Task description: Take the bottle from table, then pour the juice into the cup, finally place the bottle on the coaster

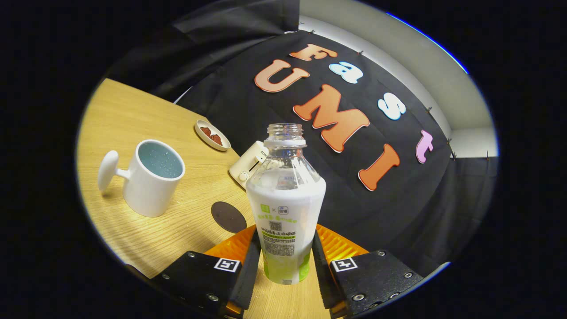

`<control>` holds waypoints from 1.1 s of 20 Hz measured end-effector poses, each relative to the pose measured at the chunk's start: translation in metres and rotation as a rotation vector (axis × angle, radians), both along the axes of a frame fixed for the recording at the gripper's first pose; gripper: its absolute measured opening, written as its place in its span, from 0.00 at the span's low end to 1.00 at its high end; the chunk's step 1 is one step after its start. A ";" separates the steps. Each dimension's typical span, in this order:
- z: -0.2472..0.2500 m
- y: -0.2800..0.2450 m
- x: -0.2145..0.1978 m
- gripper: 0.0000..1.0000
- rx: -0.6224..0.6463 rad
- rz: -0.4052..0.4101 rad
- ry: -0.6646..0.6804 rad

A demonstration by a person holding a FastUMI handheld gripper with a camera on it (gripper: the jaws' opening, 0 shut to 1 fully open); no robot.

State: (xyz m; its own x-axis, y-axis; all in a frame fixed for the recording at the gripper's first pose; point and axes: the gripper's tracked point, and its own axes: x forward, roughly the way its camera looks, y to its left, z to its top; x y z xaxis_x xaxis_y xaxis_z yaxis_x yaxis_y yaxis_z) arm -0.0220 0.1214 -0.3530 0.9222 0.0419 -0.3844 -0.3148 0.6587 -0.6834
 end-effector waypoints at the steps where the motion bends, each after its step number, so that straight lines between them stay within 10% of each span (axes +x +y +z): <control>1: -0.001 0.004 0.001 0.61 -0.025 0.012 -0.005; 22: 0.010 0.037 0.025 0.60 -0.536 0.272 -0.184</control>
State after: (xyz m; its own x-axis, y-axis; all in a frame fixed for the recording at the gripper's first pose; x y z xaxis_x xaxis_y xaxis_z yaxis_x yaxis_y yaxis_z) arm 0.0035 0.1584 -0.3430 0.9586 0.1304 -0.2530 -0.2688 0.1224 -0.9554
